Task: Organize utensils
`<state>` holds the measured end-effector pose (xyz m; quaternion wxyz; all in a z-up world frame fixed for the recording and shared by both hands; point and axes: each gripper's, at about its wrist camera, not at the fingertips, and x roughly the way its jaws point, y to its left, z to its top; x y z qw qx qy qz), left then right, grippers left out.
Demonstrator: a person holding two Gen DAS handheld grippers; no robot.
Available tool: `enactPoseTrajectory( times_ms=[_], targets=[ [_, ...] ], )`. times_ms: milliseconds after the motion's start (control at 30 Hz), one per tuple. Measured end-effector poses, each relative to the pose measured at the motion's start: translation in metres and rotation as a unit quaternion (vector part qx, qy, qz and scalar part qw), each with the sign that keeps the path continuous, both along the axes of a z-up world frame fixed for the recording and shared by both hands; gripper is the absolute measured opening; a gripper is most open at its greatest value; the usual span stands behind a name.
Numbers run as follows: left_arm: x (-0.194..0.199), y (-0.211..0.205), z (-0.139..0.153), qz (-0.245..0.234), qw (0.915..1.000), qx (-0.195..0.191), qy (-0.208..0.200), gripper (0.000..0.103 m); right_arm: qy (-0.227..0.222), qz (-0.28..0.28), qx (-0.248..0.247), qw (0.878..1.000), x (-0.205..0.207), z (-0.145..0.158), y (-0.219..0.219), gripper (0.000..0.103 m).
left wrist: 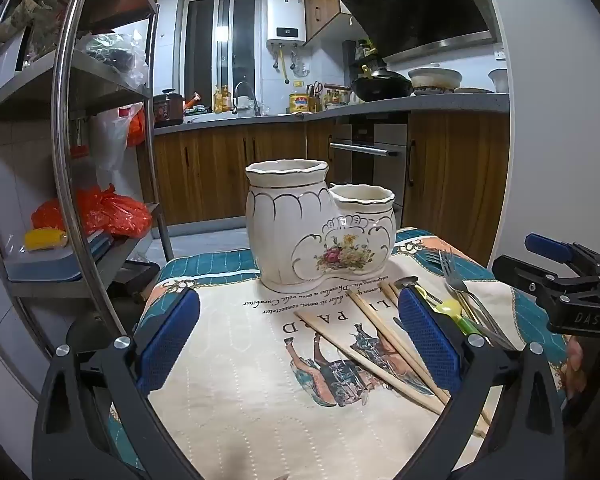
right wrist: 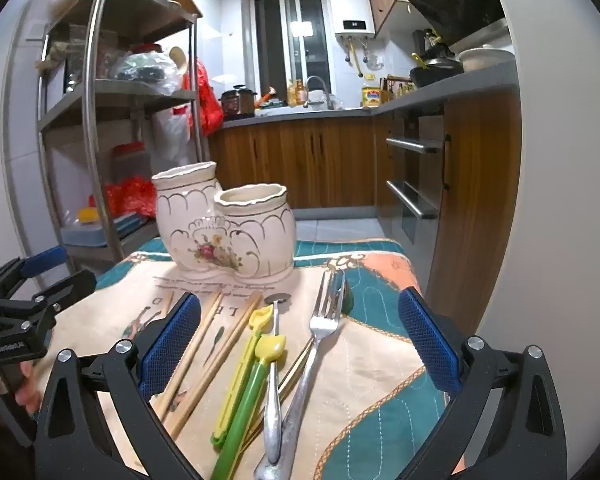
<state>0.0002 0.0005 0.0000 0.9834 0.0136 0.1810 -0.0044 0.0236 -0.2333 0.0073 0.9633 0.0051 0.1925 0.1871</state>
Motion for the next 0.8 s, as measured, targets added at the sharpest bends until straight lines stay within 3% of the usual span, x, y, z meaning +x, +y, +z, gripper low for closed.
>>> enactPoseTrajectory(
  times_ms=[800],
  targets=[
    [-0.0004, -0.0009, 0.0, 0.0, 1.0, 0.005, -0.006, 0.098, 0.003, -0.001, 0.005, 1.0, -0.0001, -0.0003, -0.0019, 0.098]
  ],
)
